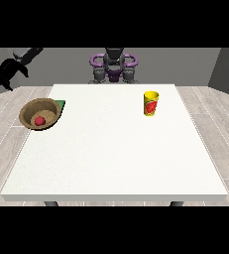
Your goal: Pick the cup and pour the ball into the bowl, then pick the bowl and place it on the pad
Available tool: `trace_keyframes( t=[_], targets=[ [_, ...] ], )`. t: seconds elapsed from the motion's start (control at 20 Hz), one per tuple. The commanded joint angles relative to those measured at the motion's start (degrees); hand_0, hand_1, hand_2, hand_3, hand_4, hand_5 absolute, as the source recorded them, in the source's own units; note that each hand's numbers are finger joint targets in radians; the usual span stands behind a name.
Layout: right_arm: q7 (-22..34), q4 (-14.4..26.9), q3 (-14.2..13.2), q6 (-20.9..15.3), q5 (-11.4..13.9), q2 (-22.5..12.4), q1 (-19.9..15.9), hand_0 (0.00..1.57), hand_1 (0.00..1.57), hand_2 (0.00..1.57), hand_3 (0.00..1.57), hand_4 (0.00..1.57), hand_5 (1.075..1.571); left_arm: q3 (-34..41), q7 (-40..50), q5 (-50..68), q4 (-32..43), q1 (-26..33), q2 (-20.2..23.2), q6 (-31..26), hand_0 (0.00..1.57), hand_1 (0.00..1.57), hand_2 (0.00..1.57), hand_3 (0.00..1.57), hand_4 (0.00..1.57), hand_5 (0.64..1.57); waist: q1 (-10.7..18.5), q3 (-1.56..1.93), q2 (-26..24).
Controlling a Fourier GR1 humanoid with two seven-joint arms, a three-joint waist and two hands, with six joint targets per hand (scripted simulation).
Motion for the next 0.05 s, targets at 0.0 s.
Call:
trace_keyframes(
  t=[0.0],
  targets=[
    [2.56, -4.76, 2.54, 2.89, 0.33, 2.82, -4.02, 0.0, 0.0, 0.0, 0.0, 0.7, 1.219, -2.86, 2.4, -1.7, 3.27, 2.39, -2.71, 1.16, 0.0, 0.0, 0.0, 0.0, 0.98, 1.57, -2.93, -0.34, -11.53]
  ],
)
